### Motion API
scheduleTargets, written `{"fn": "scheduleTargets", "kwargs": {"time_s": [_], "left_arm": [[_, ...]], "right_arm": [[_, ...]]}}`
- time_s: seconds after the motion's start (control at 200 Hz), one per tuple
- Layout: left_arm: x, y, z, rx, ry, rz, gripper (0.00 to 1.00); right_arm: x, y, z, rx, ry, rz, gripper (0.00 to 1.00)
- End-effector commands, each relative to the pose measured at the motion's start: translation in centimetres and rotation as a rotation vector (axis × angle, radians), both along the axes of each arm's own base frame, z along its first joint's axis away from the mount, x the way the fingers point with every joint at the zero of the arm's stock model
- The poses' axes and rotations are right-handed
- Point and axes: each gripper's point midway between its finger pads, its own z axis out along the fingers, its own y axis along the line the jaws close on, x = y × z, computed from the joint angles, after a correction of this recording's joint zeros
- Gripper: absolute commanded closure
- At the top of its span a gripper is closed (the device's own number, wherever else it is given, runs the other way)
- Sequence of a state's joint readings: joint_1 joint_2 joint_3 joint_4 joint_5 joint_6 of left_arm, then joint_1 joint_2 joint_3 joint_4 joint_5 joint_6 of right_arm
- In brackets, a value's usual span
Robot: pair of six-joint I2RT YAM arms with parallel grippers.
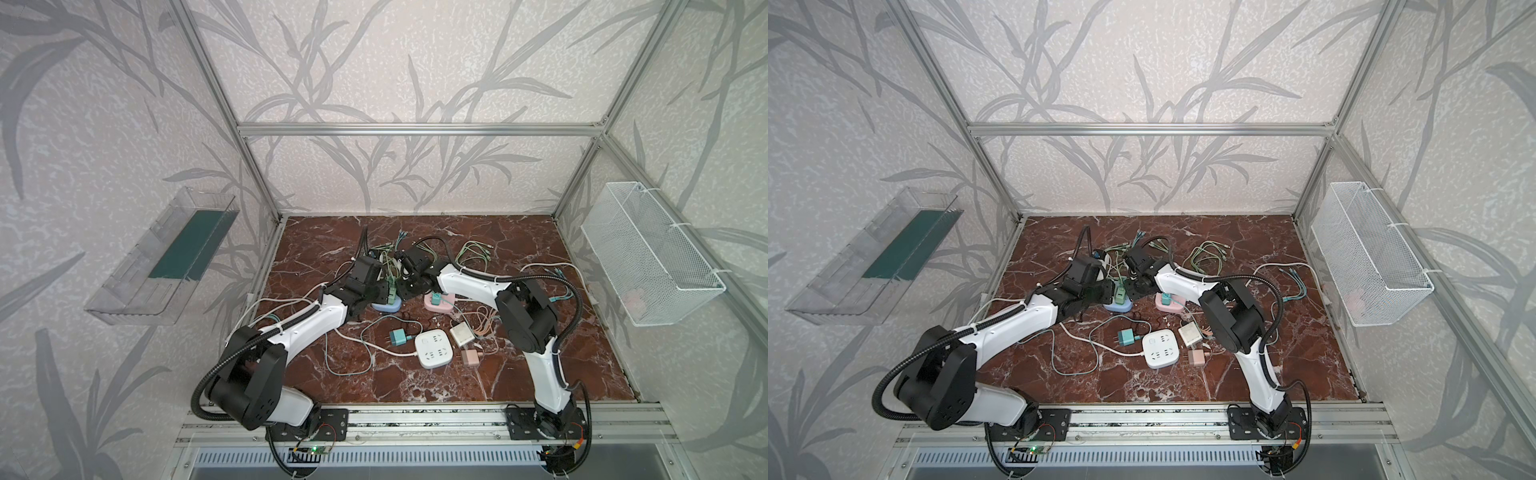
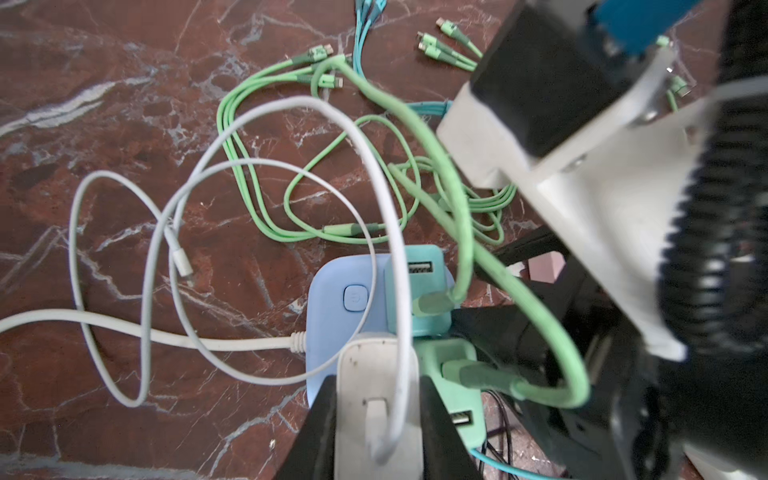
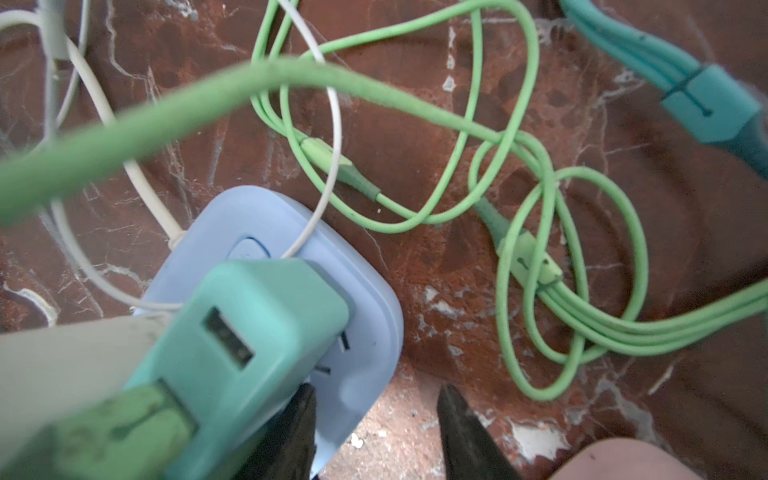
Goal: Pull the plug off the socket
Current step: 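Close left gripper on the white charger while right gripper steadies the blue strip, then pull the white charger up out of the blue strip with left gripper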
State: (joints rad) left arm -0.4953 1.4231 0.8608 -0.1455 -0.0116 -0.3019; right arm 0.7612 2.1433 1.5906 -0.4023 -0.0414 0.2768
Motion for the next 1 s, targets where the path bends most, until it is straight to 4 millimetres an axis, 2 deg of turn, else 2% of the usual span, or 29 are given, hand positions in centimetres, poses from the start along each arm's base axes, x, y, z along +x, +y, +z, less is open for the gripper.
{"fn": "scheduleTargets", "kwargs": {"time_s": [0.0, 0.305, 0.525, 0.66, 0.82, 0.995], "left_arm": [[0.9, -0.8, 3.0, -0.065, -0.100, -0.015, 0.94], [0.5, 1.0, 2.2, -0.021, -0.060, 0.038, 0.94], [0.0, 4.5, 2.8, -0.064, -0.076, 0.173, 0.93], [-0.4, 6.8, 2.1, -0.077, -0.043, 0.242, 0.93], [-0.8, 9.3, 1.3, -0.169, -0.024, 0.331, 0.91], [-1.2, 10.9, 0.3, -0.262, 0.010, 0.382, 0.91]], "right_arm": [[-2.2, -2.4, -4.4, -0.152, 0.098, 0.014, 0.52], [-2.2, -1.7, -3.7, -0.108, 0.094, 0.025, 0.51], [-2.1, -1.1, -3.0, -0.062, 0.087, 0.033, 0.49], [-2.1, -0.9, -2.6, -0.056, 0.079, 0.037, 0.49], [-2.1, -0.9, -2.4, -0.054, 0.077, 0.042, 0.49], [-2.0, -0.7, -2.2, -0.044, 0.073, 0.045, 0.49]]}}
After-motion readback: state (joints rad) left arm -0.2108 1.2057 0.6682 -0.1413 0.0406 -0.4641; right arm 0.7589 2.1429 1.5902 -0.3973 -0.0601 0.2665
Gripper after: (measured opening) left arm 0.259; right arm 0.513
